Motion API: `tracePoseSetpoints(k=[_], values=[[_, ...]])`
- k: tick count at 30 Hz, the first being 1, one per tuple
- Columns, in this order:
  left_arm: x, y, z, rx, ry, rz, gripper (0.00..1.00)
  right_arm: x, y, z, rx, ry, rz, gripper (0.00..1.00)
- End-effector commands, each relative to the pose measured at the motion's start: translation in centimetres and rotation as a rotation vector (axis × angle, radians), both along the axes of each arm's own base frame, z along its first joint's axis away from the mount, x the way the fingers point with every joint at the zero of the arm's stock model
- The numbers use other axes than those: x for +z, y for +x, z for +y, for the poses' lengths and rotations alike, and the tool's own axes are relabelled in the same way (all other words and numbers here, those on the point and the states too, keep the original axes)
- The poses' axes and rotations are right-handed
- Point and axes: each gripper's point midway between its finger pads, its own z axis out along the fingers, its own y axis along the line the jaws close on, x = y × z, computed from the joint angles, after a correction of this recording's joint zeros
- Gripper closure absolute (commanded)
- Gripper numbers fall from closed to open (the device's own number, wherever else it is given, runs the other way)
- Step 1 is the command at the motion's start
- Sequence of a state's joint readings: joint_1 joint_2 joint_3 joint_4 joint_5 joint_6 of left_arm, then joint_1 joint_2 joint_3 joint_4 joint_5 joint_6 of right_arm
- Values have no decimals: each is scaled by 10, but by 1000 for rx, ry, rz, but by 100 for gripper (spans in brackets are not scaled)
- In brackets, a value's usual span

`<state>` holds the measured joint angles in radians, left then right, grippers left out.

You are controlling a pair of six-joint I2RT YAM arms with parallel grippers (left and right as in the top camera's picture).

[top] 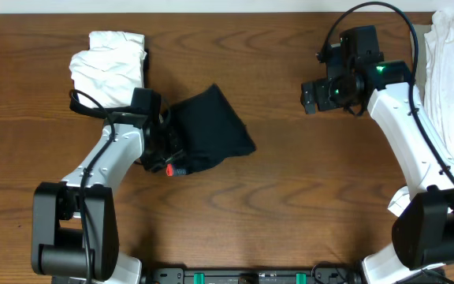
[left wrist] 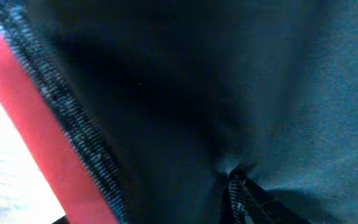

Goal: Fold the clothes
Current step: 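Regrasp the waistband and push the bundle up-left with left gripper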

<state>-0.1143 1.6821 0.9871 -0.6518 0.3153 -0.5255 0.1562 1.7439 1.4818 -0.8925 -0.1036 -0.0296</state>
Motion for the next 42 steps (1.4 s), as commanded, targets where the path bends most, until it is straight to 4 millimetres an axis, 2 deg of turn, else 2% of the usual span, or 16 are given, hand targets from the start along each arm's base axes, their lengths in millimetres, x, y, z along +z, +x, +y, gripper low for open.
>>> tracePoseSetpoints(k=[1,15,21,30,42], values=[[0,3,-1,-1,-3,-13,40,-4,-1,-2,-17,2,11,1],[-5,3,21,-13,130,-18,12,-4,-1,-2,-18,2,11,1],[-10,4,33,-3,195,-25,11,-4,-1,-2,-18,2,11,1],[-24,14,32,0,196,-41,7,-4,-1,-2,-18,2,11,1],[-36,10,37,27,223,-1,7,-4,-1,-2,-18,2,11,1]])
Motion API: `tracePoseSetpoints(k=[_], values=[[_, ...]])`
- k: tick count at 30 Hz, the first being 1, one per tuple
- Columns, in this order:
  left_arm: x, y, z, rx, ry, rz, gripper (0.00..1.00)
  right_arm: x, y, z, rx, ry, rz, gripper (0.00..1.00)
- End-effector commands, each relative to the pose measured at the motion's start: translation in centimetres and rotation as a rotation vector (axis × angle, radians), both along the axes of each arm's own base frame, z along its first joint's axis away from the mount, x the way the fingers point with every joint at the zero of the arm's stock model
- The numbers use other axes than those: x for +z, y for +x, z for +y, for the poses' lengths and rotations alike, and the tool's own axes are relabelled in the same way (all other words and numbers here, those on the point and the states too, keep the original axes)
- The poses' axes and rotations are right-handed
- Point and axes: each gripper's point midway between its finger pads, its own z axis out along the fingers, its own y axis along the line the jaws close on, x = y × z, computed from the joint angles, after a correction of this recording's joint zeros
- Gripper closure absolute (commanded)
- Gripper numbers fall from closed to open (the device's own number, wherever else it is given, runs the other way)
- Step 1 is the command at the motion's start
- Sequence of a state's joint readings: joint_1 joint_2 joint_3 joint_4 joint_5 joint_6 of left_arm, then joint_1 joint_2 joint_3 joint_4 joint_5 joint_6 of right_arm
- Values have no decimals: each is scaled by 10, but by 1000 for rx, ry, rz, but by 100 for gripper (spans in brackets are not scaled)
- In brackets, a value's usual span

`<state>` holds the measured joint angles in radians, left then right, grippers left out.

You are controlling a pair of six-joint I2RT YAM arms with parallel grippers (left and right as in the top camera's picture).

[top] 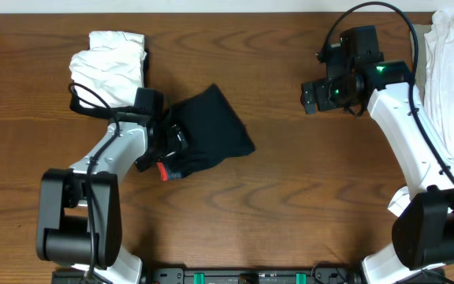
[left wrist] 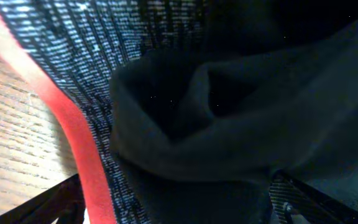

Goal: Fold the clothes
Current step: 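Regrasp the waistband and push the bundle up-left with left gripper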

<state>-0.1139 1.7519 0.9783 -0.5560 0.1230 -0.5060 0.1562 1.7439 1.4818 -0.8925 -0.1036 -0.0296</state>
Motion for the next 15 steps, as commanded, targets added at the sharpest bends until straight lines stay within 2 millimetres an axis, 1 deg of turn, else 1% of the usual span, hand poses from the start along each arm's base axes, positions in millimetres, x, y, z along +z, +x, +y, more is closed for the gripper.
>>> tracePoseSetpoints(k=[1,5,7,10,12,15], values=[[-15,-9,7,22,34,50,7,-4,-1,-2,-17,2,11,1],[-21,-11,7,33,33,71,8,-4,-1,-2,-18,2,11,1],[-21,-11,3,34,13,72,18,-4,-1,-2,-17,2,11,1],[-20,-12,-4,29,-28,77,37,-4,-1,-2,-17,2,11,1],[-20,-13,-4,28,-28,82,46,-4,-1,-2,-18,2,11,1],[-20,-15,-4,24,-27,88,62,-4,-1,-2,-18,2,11,1]])
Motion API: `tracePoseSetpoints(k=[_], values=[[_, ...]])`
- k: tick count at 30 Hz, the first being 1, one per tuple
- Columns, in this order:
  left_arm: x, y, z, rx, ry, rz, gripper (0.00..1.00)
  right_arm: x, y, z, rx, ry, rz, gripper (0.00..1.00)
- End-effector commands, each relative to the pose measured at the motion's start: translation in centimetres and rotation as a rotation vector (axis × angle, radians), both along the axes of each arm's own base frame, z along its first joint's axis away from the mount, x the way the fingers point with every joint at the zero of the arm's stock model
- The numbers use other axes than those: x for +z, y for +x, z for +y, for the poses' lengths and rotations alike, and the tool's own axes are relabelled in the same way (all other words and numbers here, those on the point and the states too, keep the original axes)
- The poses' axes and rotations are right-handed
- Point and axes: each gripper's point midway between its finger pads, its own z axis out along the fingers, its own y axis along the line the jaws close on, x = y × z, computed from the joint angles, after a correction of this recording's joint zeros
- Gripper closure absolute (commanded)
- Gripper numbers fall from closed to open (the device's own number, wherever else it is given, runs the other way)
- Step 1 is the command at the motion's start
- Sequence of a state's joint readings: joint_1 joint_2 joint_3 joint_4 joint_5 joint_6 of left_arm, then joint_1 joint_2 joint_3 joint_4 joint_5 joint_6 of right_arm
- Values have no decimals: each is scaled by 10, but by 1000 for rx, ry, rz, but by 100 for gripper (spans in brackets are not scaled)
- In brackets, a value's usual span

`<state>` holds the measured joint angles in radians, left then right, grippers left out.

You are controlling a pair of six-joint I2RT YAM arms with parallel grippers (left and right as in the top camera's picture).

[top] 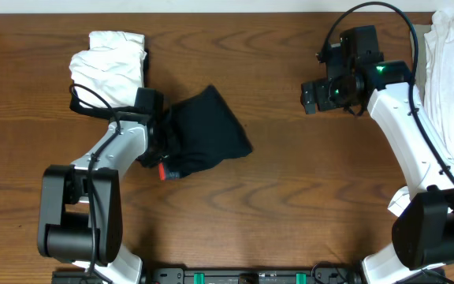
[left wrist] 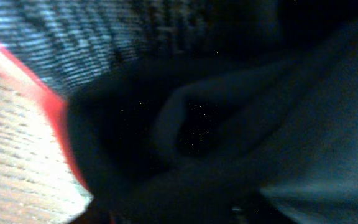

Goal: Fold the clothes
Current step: 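Regrasp the waistband and push the bundle up-left with left gripper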

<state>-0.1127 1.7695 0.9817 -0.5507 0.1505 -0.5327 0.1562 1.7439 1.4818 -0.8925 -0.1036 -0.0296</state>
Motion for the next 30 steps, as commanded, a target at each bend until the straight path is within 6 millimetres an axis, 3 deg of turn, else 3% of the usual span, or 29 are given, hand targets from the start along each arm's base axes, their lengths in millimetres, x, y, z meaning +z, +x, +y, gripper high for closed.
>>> tracePoseSetpoints(k=[1,4,7,12,19,26,30], values=[[-16,-15,1,-1,3,73,68,-4,-1,-2,-18,2,11,1],[-16,-14,1,0,2,71,86,-4,-1,-2,-17,2,11,1],[-14,-11,0,-9,1,58,94,-4,-1,-2,-17,2,11,1],[3,7,-3,-97,5,-14,94,-4,0,-2,-18,2,11,1],[50,42,-12,-219,-7,-181,94,-4,-1,-2,-18,2,11,1],[85,52,-20,-234,-44,-282,94,-4,0,-2,-18,2,11,1],[103,69,-22,-262,-35,-383,94,-4,0,-2,-18,2,11,1]])
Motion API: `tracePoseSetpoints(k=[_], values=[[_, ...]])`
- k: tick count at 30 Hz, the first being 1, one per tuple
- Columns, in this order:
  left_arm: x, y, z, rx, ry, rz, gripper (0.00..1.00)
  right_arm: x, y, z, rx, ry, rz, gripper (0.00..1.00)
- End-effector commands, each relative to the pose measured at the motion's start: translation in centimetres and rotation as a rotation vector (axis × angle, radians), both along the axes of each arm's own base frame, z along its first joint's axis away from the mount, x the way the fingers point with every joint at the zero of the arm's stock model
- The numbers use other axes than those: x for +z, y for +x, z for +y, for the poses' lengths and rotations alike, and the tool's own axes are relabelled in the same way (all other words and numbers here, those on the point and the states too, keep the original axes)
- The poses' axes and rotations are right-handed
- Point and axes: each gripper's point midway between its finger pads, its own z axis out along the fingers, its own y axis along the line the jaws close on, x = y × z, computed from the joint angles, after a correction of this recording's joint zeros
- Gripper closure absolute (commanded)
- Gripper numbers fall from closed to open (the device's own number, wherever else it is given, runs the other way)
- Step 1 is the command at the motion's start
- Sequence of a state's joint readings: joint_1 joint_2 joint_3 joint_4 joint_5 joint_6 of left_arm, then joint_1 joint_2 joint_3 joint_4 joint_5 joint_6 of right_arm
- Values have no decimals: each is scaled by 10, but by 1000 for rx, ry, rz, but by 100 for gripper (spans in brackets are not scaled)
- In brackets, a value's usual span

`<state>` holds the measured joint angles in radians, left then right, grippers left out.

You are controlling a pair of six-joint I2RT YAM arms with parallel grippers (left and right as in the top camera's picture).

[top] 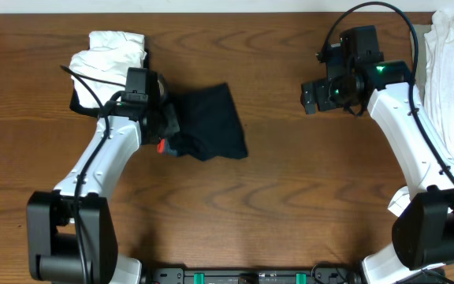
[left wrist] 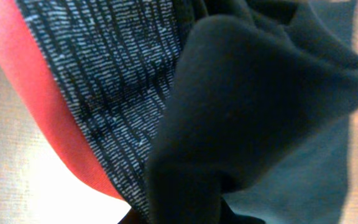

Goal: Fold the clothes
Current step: 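Regrasp the waistband and push the bundle up-left with left gripper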

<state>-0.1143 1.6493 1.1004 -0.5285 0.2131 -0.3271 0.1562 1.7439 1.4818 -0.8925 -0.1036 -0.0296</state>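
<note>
A black garment (top: 211, 122) with a grey-flecked waistband and a red band (left wrist: 48, 106) lies bunched left of the table's middle. My left gripper (top: 166, 134) is at the garment's left edge, shut on the cloth. In the left wrist view the dark fabric (left wrist: 260, 112) fills the frame and hides the fingers. My right gripper (top: 307, 97) hangs over bare wood at the right, far from the garment, open and holding nothing.
A folded white stack (top: 109, 67) sits at the back left, just beyond the left arm. A heap of white clothes (top: 452, 55) lies along the right edge. The wooden tabletop (top: 274, 197) shows in front of and between the arms.
My left gripper has moved back toward the white stack, taking the black garment with it. The garment now sits further back and more bunched. The right arm has not moved.
My left gripper was at the near left corner of the black garment, cloth filling its view. It stayed shut on that corner at the following two moments, the cloth shifting slightly left. Now gripper and garment are nearer the white stack. The right arm stayed still throughout.
</note>
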Motion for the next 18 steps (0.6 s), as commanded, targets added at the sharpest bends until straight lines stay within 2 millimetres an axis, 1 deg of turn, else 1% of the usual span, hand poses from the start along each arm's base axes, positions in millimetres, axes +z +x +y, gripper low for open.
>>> tracePoseSetpoints(k=[1,6,9,12,15,16,18], values=[[28,21,-6,-53,-2,-124,94,-4,0,-2,-18,2,11,1],[44,44,-8,-61,-7,-241,94,-4,0,-2,-18,2,11,1],[58,57,-10,-71,-5,-304,94,-4,0,-2,-18,2,11,1],[77,72,-6,-69,22,-372,94,-4,0,-2,-18,2,11,1],[102,88,3,-32,67,-448,94,-4,-1,-2,-18,2,11,1],[112,95,5,-27,67,-485,94,-4,-1,-2,-18,2,11,1],[127,105,9,-13,65,-544,94,-4,-1,-2,-18,2,11,1]])
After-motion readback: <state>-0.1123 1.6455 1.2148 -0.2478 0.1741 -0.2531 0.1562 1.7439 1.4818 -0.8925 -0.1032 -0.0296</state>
